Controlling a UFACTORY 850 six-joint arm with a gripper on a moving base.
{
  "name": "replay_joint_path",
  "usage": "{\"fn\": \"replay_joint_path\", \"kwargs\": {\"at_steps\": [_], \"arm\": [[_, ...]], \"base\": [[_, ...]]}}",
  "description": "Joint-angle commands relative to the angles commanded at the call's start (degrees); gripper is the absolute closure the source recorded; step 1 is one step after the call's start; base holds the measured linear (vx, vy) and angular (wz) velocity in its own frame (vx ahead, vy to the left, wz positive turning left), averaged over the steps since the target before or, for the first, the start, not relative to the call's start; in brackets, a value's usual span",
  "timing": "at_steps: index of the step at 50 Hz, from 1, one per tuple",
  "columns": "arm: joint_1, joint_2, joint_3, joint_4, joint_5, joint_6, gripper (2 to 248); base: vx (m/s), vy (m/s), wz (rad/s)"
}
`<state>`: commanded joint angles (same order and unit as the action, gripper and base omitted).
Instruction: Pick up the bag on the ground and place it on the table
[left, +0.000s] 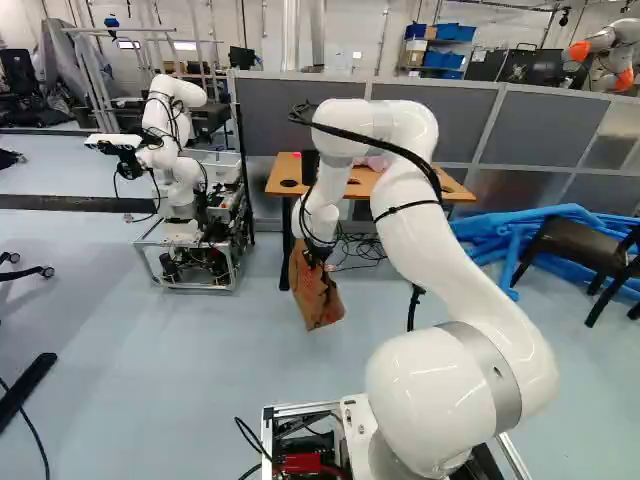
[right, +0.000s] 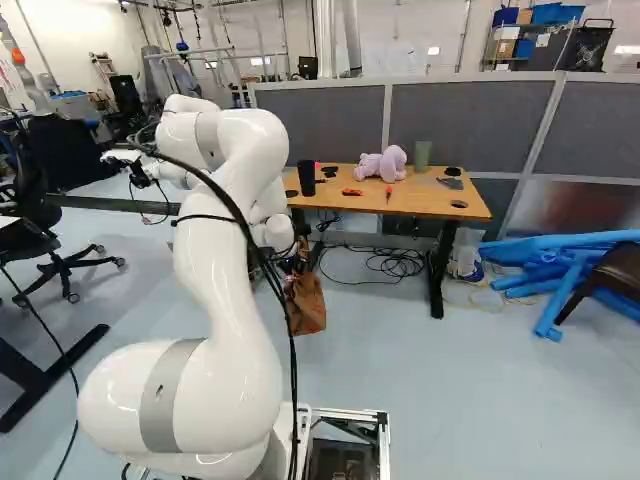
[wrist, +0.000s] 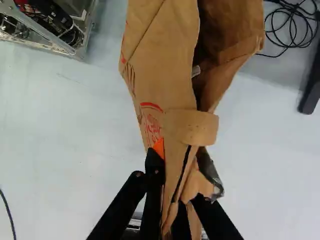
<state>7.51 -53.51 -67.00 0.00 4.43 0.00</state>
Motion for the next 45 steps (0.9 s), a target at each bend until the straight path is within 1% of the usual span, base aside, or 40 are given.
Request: {"fn": "replay_joint_path", "kwargs": {"at_steps": [45], "arm": [[0.0,9.1,5.6,0.0,0.0,0.0,229]], "base": [[0.0,0.0,0.0]]}}
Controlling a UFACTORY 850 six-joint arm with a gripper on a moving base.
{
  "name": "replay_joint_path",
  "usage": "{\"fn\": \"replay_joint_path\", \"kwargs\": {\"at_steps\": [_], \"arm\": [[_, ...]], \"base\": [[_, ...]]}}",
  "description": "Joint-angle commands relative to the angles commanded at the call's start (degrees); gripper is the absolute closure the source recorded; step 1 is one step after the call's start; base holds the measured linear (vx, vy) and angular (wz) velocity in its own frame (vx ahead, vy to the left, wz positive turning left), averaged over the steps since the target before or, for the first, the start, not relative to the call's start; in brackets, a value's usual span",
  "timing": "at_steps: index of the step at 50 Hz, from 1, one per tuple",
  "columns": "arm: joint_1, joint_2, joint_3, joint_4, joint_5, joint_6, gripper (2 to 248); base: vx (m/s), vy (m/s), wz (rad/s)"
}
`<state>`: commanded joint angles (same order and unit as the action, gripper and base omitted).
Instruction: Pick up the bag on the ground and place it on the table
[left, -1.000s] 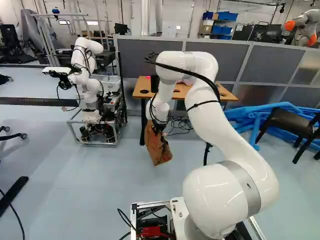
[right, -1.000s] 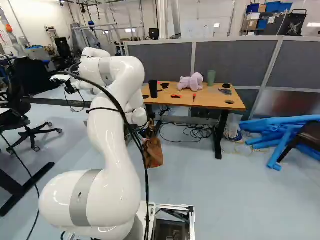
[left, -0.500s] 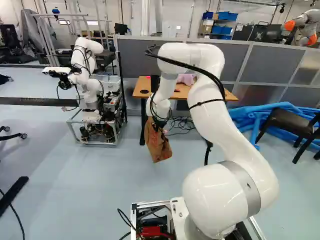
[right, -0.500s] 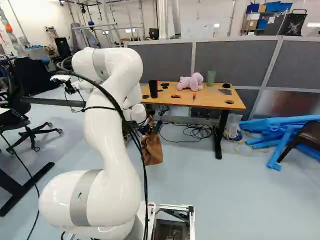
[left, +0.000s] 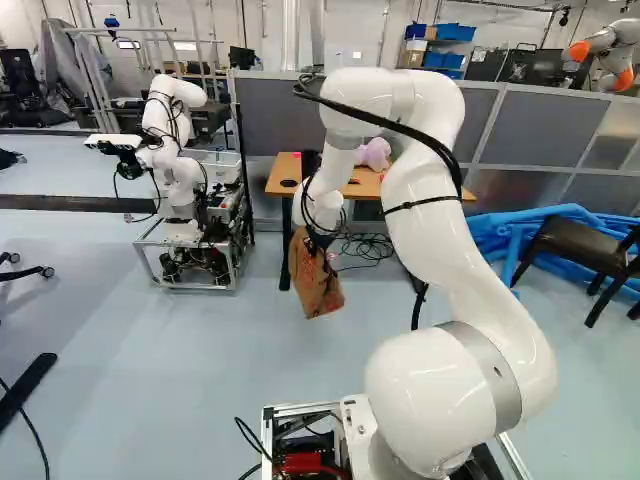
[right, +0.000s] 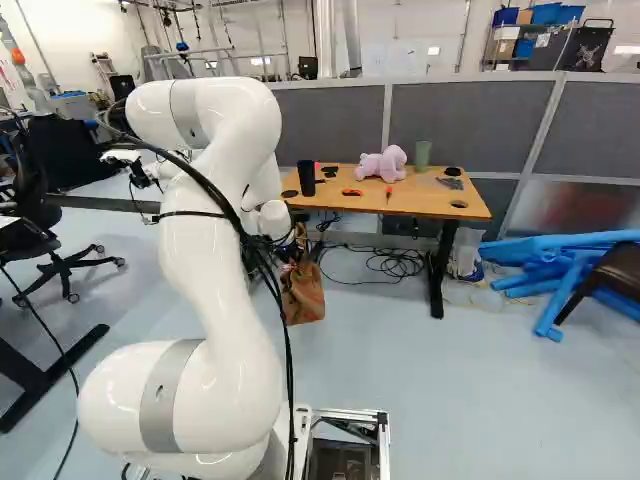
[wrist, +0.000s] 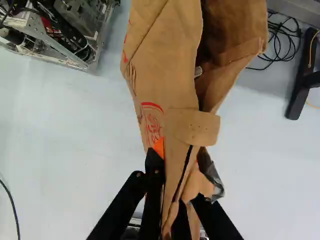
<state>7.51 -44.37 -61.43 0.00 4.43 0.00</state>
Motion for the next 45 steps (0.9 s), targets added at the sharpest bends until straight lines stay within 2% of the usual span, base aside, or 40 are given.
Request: {"fn": "replay_joint_path", "kwargs": {"at_steps": [45], "arm": [[0.0,9.0,4.8,0.0,-0.5,0.0,229]], "base": [[0.0,0.0,0.0]]}}
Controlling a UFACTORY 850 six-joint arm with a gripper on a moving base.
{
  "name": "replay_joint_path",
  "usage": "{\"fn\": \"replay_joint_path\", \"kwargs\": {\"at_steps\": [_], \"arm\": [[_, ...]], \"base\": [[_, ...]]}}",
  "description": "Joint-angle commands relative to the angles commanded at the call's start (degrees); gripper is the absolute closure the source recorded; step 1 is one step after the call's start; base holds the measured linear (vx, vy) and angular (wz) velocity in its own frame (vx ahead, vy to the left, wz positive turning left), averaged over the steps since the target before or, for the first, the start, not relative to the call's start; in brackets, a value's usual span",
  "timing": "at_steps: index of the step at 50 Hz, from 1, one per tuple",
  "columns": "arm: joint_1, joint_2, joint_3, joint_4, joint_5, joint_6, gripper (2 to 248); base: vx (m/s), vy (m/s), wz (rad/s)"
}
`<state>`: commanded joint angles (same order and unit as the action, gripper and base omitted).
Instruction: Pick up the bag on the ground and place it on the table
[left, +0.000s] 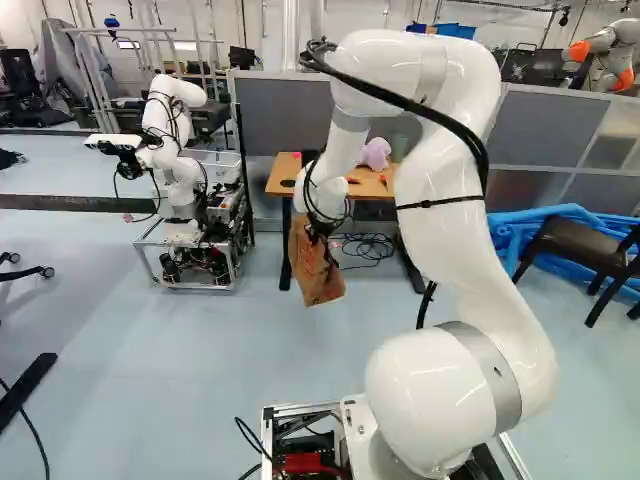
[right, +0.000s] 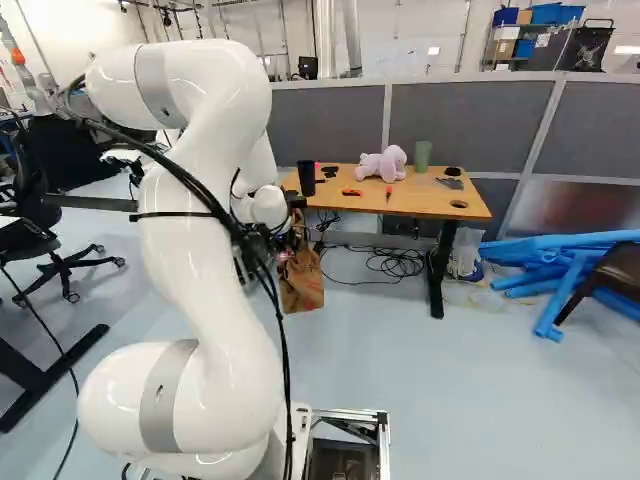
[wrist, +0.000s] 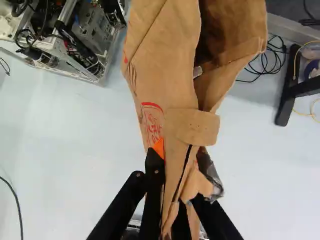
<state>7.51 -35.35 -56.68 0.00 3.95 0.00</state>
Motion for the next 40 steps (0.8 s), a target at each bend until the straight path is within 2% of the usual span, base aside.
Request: {"fn": "replay_joint_path", "kwargs": {"at_steps": [40], "arm": [[-0.1,7.7,3.1,0.0,-8.2,0.0,229]], "base": [[0.0,0.0,0.0]]}}
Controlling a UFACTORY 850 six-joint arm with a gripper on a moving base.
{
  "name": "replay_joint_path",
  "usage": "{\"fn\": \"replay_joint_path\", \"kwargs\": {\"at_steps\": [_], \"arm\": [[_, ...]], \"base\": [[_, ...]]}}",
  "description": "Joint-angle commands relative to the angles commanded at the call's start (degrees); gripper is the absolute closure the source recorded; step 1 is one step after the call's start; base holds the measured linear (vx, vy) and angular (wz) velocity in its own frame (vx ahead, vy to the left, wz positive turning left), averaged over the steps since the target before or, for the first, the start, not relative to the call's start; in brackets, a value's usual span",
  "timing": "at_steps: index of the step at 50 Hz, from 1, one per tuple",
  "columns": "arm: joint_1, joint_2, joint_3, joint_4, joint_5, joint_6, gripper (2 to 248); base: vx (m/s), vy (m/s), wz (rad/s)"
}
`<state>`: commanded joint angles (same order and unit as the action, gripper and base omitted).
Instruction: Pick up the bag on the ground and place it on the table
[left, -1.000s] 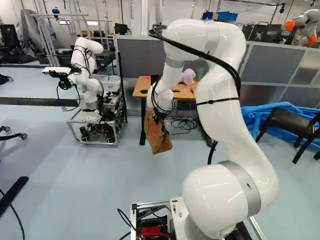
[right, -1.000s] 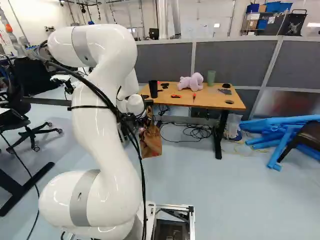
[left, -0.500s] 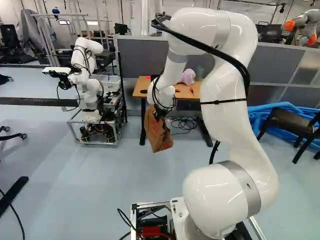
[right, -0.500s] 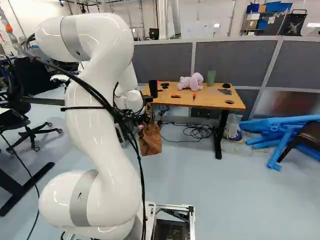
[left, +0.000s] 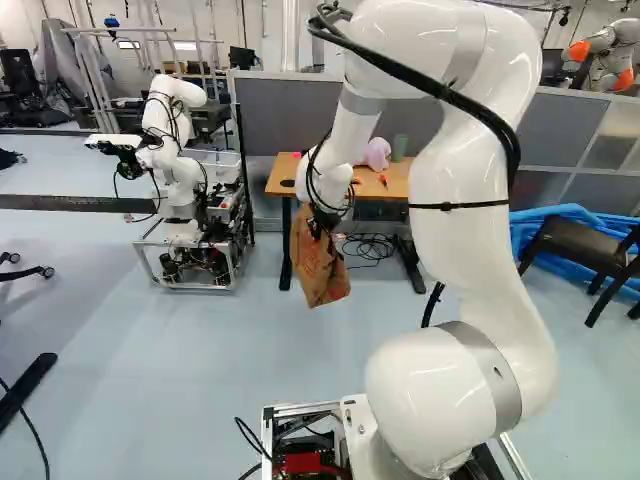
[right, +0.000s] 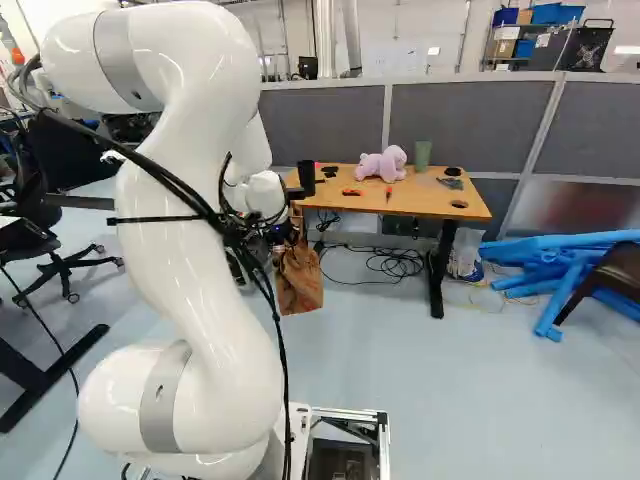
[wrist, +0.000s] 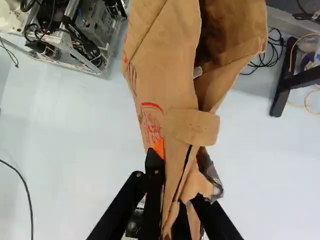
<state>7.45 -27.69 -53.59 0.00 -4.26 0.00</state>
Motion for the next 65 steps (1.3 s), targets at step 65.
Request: {"fn": "replay_joint_path", "kwargs": {"at_steps": [65], "arm": [[-0.3,11.5,2.3,0.0,-11.3,0.0,229]], "base": [[0.0,0.0,0.0]]}}
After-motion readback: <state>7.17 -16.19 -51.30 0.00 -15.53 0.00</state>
